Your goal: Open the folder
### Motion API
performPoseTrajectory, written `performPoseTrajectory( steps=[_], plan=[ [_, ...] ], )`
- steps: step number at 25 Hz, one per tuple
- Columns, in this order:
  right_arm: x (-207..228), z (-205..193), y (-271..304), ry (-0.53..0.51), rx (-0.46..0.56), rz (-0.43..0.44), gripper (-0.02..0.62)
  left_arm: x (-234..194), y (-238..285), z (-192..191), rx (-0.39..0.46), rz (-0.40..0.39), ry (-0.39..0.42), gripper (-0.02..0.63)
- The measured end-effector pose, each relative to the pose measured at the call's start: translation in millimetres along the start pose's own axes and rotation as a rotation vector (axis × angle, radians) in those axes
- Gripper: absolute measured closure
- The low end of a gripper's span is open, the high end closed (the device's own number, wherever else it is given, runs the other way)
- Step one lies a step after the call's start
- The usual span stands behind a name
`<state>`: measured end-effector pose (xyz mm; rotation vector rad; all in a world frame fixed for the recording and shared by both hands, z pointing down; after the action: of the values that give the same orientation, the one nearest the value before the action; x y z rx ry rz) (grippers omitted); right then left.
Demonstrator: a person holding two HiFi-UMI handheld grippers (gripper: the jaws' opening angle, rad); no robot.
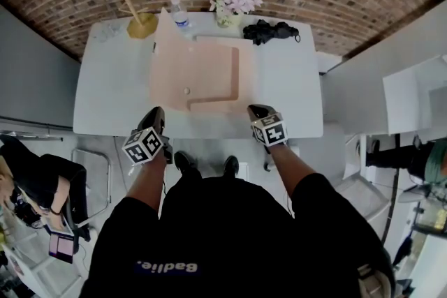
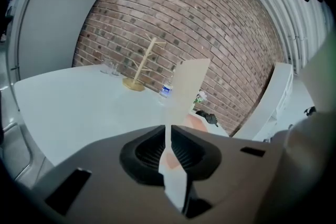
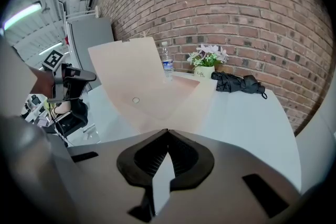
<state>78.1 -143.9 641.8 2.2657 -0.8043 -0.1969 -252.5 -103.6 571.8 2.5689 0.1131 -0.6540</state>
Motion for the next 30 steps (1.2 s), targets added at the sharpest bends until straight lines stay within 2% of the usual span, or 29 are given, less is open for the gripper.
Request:
performPoseTrajectory(
  steps=[4, 8, 19, 24, 30],
  plan=[
    [-8.2, 7.6, -6.6, -0.004, 0.027, 0.021, 0.568, 13.1, -5.4, -1.7, -0.006, -0.038, 0.007, 0.572],
    [-16.8, 21.8, -19.2, 0.001, 0.071, 0.038, 0.568, 39.2, -16.4, 0.2, 0.002, -0.109, 0.028, 0.574],
    [-63.8, 91.7, -89.9, 0.054, 0.291, 0.161, 0.568, 154.3, -51.6, 25.8, 0.039, -0.399, 0.199, 0.603],
    [-84.6, 128.5, -131.9, 0.054, 0.397, 0.224, 0.568, 197.1, -70.3, 51.2, 0.067, -0.500, 0.254, 0.603],
    [-107.9, 167.2, -173.6, 0.031, 0.490, 0.291, 0.568, 242.5, -97.8, 73.7, 0.059, -0.596, 0.330, 0.603]
  ],
)
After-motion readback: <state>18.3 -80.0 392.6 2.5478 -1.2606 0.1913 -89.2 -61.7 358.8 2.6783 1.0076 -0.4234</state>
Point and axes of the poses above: the fingertips, and each gripper's own axes: y forward along the fingers, x to its right, z out of its top, the point moved 1 cm from there along -y, backward along the fingers, and after that the axes turned 2 degrees about x, right-handed, at the moved point
